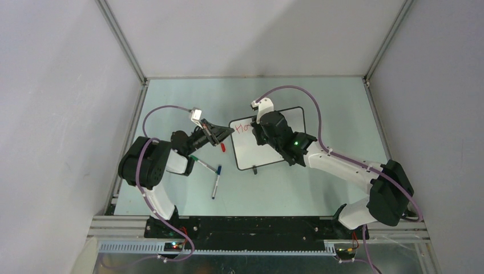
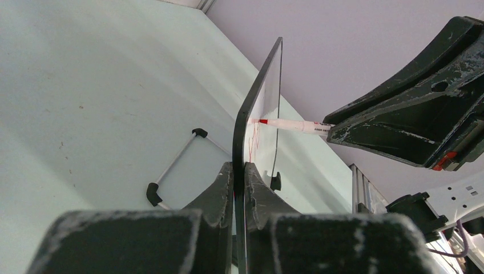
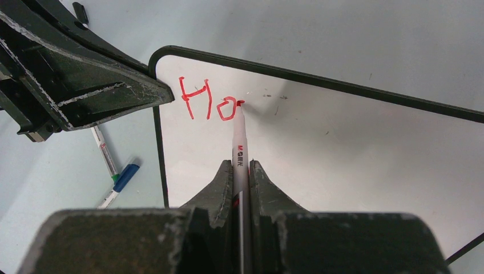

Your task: Write a sentence on the whiteboard

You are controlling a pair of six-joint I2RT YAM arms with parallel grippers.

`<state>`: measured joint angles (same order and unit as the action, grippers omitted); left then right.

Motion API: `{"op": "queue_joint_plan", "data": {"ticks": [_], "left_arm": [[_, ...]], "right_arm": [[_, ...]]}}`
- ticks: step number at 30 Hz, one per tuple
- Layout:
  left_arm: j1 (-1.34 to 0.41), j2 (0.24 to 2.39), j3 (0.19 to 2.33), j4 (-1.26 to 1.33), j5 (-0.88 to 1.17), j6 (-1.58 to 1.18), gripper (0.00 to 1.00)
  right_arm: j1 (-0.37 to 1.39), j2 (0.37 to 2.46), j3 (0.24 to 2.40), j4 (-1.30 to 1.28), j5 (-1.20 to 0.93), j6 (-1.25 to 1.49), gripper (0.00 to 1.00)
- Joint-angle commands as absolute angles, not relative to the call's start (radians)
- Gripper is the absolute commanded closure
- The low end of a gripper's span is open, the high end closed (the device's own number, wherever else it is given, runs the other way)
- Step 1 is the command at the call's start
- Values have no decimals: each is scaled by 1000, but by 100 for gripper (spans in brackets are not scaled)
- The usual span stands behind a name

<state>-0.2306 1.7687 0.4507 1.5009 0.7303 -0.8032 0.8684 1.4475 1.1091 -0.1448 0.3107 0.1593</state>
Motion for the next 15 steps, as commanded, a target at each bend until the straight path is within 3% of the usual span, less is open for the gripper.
{"op": "queue_joint_plan", "data": {"ticks": [1, 15], "left_arm": [[-245, 1760, 462, 1530, 742, -753, 100], [-246, 1762, 463, 1530, 743, -753, 100]], "right_arm": [[870, 1458, 1124, -161, 345, 159, 100], [887, 1469, 1124, -210, 359, 174, 100]]}}
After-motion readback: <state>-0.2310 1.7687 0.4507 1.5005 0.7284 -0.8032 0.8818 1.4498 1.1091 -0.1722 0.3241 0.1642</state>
